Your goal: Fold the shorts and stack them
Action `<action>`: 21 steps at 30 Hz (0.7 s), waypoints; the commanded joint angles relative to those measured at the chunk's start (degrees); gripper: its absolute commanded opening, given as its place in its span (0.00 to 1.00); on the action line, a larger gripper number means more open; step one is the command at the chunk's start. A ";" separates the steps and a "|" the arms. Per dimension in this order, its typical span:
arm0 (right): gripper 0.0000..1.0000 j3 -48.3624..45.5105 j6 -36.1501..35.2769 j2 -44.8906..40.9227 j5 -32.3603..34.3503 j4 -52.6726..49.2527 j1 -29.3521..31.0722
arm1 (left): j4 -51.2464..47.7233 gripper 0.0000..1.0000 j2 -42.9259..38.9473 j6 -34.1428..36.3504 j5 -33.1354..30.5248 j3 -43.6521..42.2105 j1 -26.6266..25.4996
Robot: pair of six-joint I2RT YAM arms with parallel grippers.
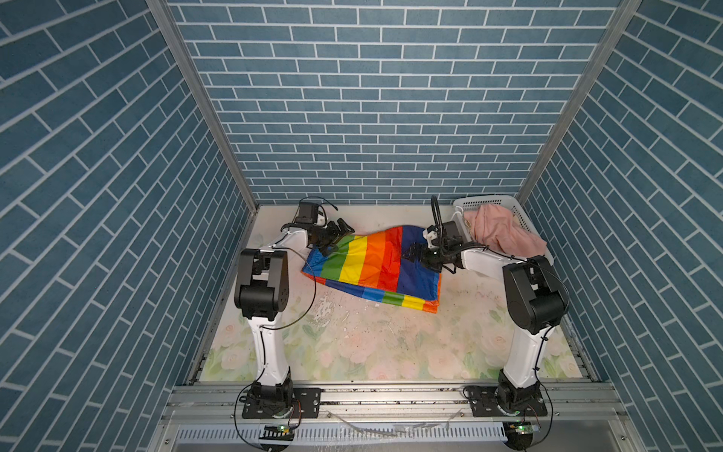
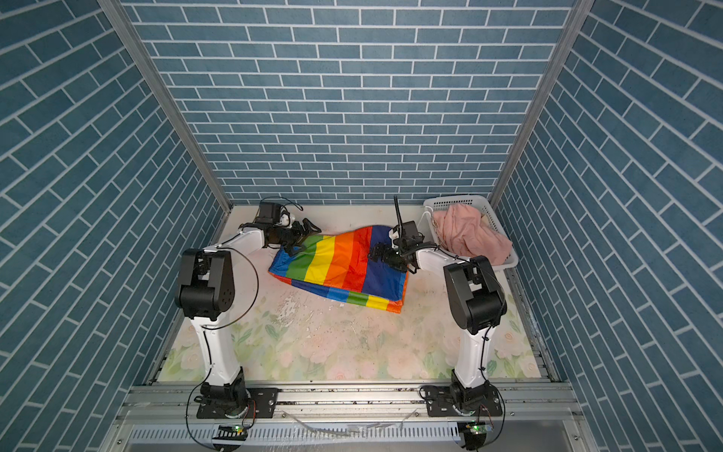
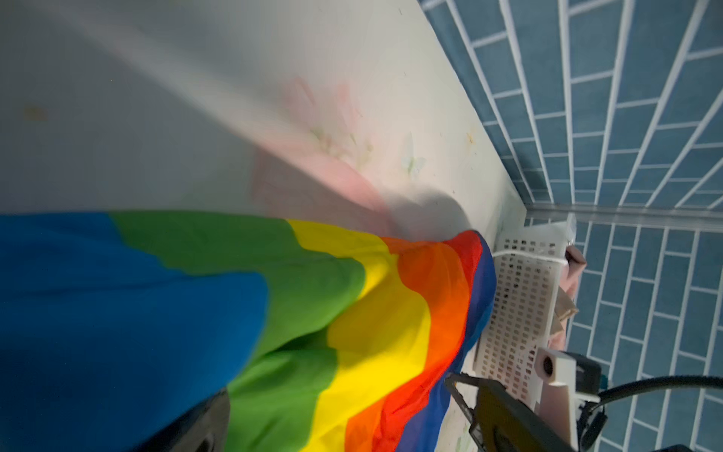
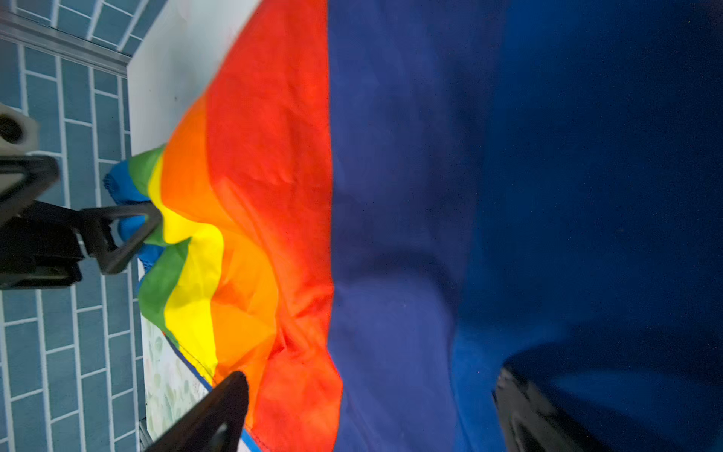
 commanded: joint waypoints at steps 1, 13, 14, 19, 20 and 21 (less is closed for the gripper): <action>0.99 -0.14 -1.15 0.84 -0.19 -0.85 0.06 | -0.90 1.00 2.85 2.86 -1.84 2.39 3.09; 0.99 -5.86 -6.56 0.27 1.78 -3.95 -2.15 | -5.61 1.00 9.47 7.63 -5.18 6.29 6.82; 0.99 -5.30 -7.46 -0.30 1.79 -4.76 -2.24 | -7.11 0.99 8.48 9.15 -5.64 7.39 7.06; 0.99 -3.20 -9.80 -6.63 0.99 -8.29 -2.15 | -14.89 1.00 -1.51 21.30 -17.73 10.93 6.30; 0.99 -2.97 -10.08 -7.91 1.12 -9.03 -2.15 | -15.69 1.00 -3.42 23.45 -20.44 10.29 6.26; 0.99 -2.74 -10.31 -9.31 1.46 -9.96 -2.20 | -16.58 1.00 -4.84 25.46 -22.62 9.67 6.51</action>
